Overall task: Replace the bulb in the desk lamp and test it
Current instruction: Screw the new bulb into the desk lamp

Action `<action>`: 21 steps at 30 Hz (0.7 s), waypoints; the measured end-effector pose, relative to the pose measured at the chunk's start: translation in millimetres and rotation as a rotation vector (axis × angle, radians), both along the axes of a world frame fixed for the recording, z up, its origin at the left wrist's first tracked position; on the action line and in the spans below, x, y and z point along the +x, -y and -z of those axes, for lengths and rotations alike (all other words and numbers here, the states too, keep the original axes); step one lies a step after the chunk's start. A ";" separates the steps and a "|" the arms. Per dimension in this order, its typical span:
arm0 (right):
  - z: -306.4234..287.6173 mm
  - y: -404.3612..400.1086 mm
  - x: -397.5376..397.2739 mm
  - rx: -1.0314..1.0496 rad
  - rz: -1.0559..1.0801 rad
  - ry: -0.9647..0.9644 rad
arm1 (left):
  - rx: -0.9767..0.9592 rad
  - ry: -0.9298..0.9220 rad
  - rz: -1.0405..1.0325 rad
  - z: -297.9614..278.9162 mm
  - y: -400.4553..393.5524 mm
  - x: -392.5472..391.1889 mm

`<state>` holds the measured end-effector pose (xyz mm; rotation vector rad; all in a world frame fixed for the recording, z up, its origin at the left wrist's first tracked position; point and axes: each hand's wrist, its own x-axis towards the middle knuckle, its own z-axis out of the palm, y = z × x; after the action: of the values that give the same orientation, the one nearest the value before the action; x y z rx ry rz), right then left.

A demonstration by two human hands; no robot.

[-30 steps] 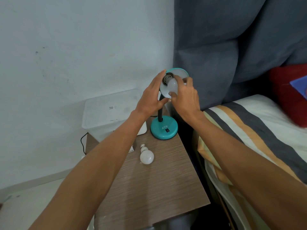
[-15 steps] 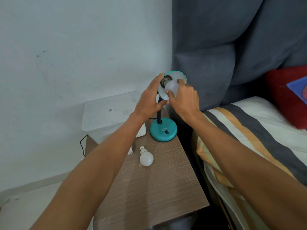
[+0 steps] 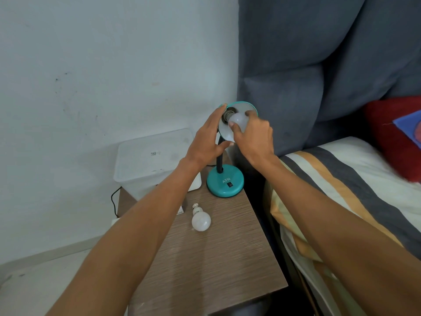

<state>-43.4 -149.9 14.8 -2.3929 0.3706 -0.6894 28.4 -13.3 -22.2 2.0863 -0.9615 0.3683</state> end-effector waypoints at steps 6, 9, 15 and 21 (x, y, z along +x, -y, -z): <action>3.1 -1.6 -3.1 -0.079 -0.077 0.037 | 0.008 -0.002 -0.002 0.6 1.5 0.1; 6.1 0.5 -2.3 -0.083 -0.091 -0.020 | 0.005 -0.011 -0.002 0.1 0.2 0.7; -0.7 -3.8 -2.6 -0.009 -0.003 0.010 | 0.015 -0.003 -0.004 -0.4 1.1 -1.3; 6.4 -0.5 0.8 -0.118 -0.116 0.010 | 0.007 -0.009 -0.003 -1.3 0.0 -2.0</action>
<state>-42.6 -149.4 8.5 -2.4989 0.1897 -0.6865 26.4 -13.3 -20.9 2.0948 -0.9559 0.3576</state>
